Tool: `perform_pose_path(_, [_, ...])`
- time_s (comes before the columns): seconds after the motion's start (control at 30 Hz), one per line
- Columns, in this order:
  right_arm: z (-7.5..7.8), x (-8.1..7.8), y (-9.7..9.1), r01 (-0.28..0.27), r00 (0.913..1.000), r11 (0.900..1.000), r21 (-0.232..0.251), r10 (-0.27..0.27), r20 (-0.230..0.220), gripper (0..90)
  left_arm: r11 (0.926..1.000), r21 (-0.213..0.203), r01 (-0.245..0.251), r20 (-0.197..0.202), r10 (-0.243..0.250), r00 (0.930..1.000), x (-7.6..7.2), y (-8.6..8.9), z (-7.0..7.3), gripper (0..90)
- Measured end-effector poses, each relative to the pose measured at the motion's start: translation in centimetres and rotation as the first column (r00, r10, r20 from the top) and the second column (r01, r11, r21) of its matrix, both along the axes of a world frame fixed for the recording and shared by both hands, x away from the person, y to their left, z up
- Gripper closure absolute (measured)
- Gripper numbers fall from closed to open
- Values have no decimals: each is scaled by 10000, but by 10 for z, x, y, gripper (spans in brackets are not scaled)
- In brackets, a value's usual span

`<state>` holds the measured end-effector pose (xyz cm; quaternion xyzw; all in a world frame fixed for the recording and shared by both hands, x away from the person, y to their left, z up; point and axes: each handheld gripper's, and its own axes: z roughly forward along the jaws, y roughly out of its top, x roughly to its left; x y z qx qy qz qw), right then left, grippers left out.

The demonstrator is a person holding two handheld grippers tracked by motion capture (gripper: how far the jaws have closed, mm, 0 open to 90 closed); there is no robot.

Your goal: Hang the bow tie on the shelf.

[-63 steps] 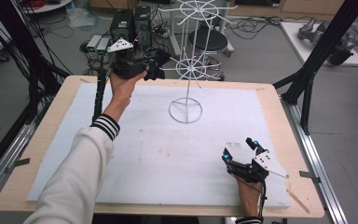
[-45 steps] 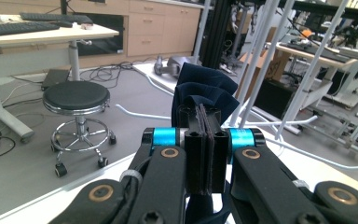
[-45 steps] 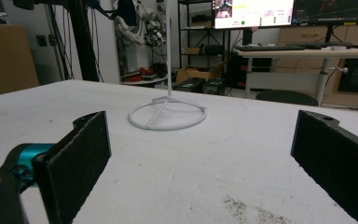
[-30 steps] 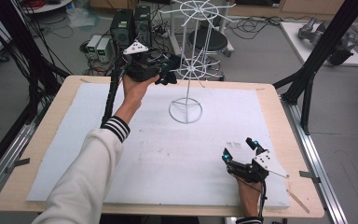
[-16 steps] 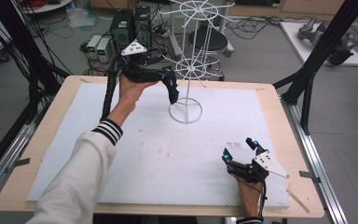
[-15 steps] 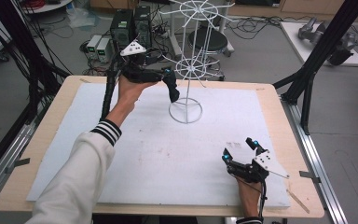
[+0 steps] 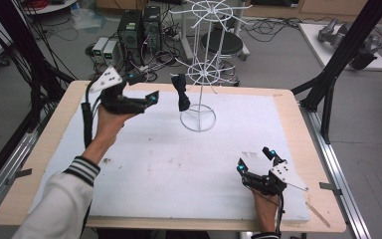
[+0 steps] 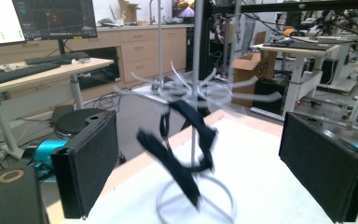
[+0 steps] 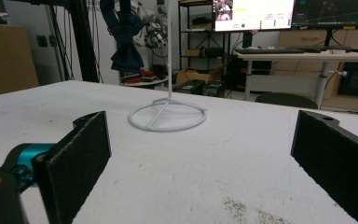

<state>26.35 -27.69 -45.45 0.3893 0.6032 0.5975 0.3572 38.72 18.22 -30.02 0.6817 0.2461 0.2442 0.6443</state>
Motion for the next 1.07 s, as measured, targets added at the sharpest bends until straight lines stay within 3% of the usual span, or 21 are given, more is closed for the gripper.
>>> perform_pose_path(0.13, [0,0,1,-9,10000,10000,-28,8,-34,38,9998,177,-94,61,93,9999,-28,31,-21,126])
perform_pose_path(0.3, [0,0,1,5,10000,10000,-54,-5,-28,37,9987,258,-431,146,427,9990,-61,65,-59,126])
perform_pose_path(0.47, [0,0,1,-7,10000,10000,-92,7,15,38,9970,-232,-732,308,739,9968,-88,92,-98,126])
perform_pose_path(0.53, [0,0,1,6,10000,10000,-90,-6,-4,37,9954,-617,-733,248,749,9969,-94,101,-111,126])
perform_pose_path(0.73, [0,0,1,33,10000,9998,-184,-33,29,38,9870,-1090,-1181,282,1218,9922,-103,113,-136,125])
perform_pose_path(0.9, [0,0,1,29,10000,9998,-204,-28,54,38,9818,-993,-1620,119,1640,9864,-105,115,-155,125])
perform_pose_path(0.97, [0,0,1,28,10000,9998,-184,-27,35,37,9771,-1026,-1862,399,1911,9808,-107,114,-155,125])
perform_pose_path(1.07, [0,-1,2,18,10000,9999,-141,-18,-8,38,9785,-802,-1901,518,1946,9795,-108,112,-155,125])
